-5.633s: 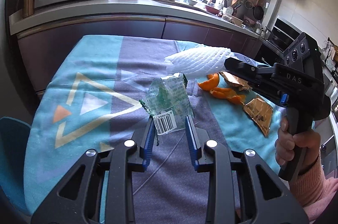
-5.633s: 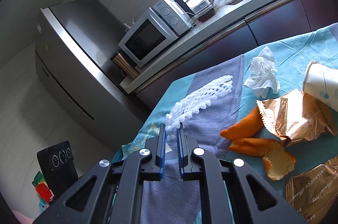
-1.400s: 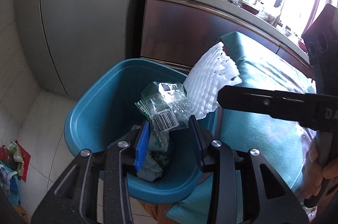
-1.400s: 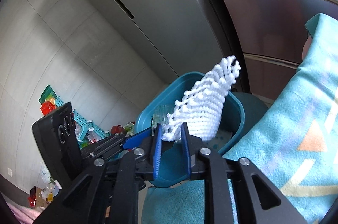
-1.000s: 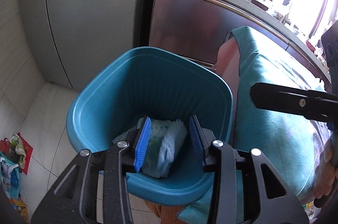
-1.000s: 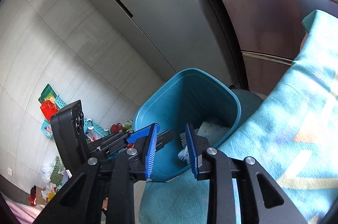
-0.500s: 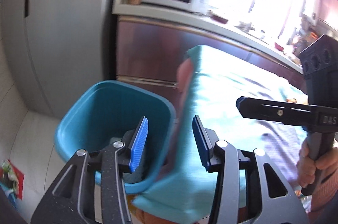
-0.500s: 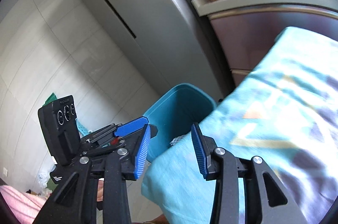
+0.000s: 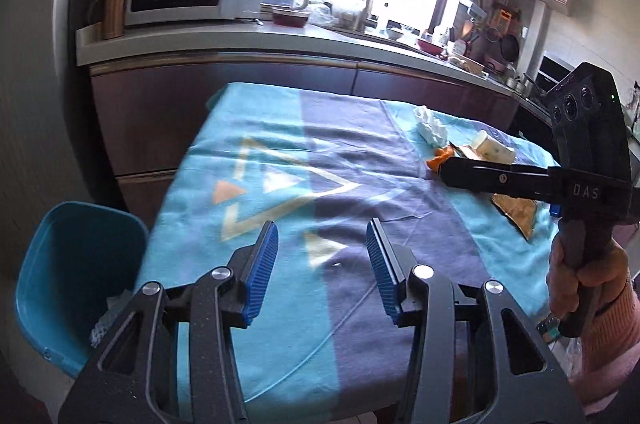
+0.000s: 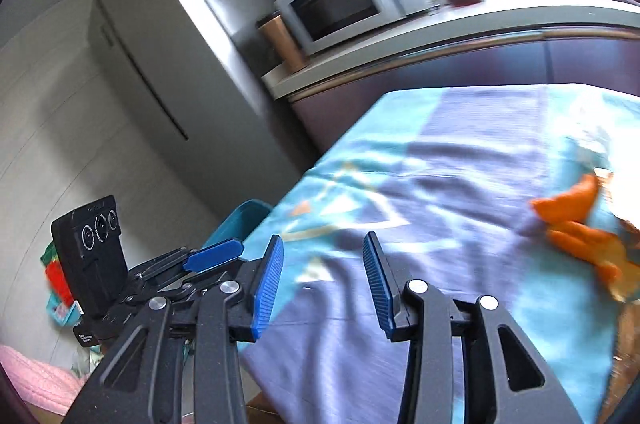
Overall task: Collect trash
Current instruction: 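Move both open tools back over the remaining trash on the table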
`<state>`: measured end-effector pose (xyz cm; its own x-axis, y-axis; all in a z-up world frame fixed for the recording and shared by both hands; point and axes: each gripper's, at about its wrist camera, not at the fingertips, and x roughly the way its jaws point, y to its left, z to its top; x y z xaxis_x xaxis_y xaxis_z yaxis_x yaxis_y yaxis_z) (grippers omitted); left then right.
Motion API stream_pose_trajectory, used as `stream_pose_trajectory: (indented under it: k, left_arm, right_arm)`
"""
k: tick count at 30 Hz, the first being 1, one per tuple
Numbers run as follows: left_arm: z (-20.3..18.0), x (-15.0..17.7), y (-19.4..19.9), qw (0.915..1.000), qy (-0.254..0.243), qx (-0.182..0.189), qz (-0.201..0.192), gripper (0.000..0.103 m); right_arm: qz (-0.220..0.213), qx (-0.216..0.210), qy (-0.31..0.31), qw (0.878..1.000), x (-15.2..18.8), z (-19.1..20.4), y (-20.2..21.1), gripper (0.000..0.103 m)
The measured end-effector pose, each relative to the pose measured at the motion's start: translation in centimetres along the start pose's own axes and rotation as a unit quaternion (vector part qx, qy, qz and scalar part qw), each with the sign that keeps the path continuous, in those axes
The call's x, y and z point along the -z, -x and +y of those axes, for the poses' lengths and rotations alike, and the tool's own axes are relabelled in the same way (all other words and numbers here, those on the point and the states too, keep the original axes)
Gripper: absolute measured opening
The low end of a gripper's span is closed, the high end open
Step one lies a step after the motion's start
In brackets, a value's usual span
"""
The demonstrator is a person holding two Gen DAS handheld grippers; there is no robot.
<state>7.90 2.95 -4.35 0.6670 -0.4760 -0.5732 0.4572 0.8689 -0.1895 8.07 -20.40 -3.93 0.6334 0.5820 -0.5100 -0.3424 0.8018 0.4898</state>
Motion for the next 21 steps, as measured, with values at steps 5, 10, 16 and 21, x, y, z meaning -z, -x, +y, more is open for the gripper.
stream_pose_trajectory:
  k: [5, 10, 16, 21]
  left_arm:
    - [-3.6, -1.2, -3.2, 0.9991, -0.030, 0.026, 0.015, 0.046]
    - [-6.7, -2.9, -6.8, 0.9968, -0.056, 0.049, 0.030, 0.045]
    - [-10.3, -5.0, -10.8, 0.9931, -0.093, 0.060, 0.040, 0.044]
    - [-12.9, -6.5, -14.0, 0.9895, -0.119, 0.065, 0.049, 0.044]
  right_arm:
    - [-0.030, 0.057, -0.031, 0.997, 0.8, -4.1, 3.6, 0.039]
    - [-0.055, 0.109, -0.071, 0.990, 1.5, -8.3, 6.3, 0.039]
    - [-0.067, 0.147, -0.107, 0.981, 1.9, -12.3, 7.8, 0.039]
    - [-0.051, 0.153, -0.128, 0.979, 2.1, -14.6, 7.3, 0.039]
